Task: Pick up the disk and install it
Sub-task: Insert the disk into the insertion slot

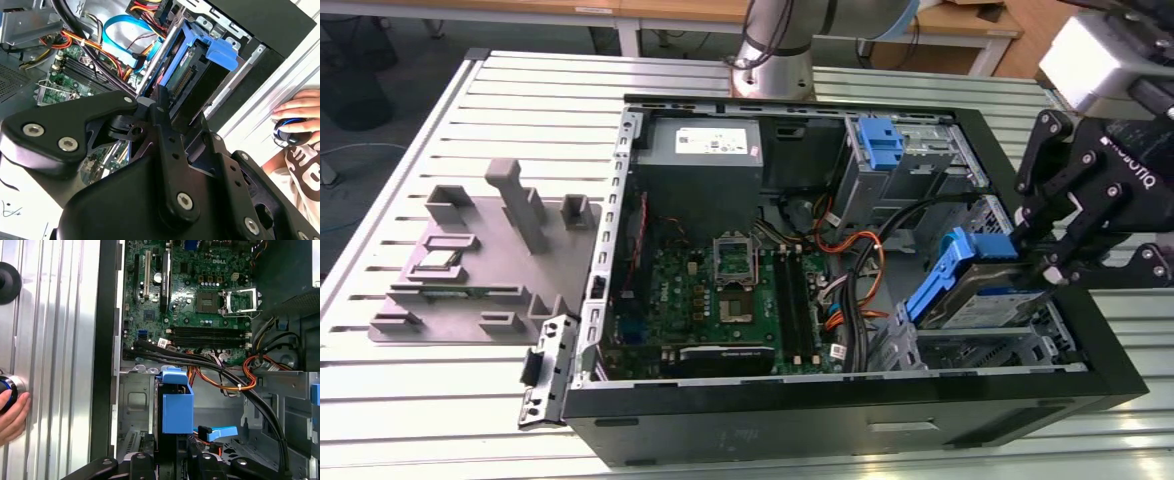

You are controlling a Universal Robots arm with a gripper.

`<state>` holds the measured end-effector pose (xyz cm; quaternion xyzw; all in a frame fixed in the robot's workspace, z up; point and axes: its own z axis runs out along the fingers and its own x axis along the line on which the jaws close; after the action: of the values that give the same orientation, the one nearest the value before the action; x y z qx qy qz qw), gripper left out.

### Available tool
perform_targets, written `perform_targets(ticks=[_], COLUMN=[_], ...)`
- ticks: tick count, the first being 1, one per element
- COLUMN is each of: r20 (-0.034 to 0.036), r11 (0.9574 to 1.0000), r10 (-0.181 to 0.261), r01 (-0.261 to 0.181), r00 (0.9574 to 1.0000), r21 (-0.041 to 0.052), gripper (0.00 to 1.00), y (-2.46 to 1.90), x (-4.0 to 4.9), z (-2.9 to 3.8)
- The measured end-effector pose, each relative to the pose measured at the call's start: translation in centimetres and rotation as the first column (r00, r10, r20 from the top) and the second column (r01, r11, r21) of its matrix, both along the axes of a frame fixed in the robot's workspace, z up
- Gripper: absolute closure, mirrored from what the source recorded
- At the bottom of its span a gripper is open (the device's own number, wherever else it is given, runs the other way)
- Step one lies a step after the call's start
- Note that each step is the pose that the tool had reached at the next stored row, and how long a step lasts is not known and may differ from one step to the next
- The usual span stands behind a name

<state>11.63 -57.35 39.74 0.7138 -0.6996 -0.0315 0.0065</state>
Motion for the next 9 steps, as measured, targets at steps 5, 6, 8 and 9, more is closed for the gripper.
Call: perform_targets(ticks=[5, 6, 8, 9], r20=[-0.0003, -0.0003, -0.0004, -0.0005], r11=[1.0, 1.0, 1.0, 1.0], r10=[0.0, 0.0, 0.0, 0.0], r01=[0.0, 0.0, 0.0, 0.0], r00=[1.0, 1.0, 1.0, 1.0], r21=[0.0005, 0.0004, 0.0004, 0.0006], gripper=[0.65, 0.65, 0.65, 0.65], y=[0.0, 0.0, 0.0, 0.0], x=[0.0, 0.0, 0.0, 0.0], z=[-0.85, -0.99, -1.27, -1.42])
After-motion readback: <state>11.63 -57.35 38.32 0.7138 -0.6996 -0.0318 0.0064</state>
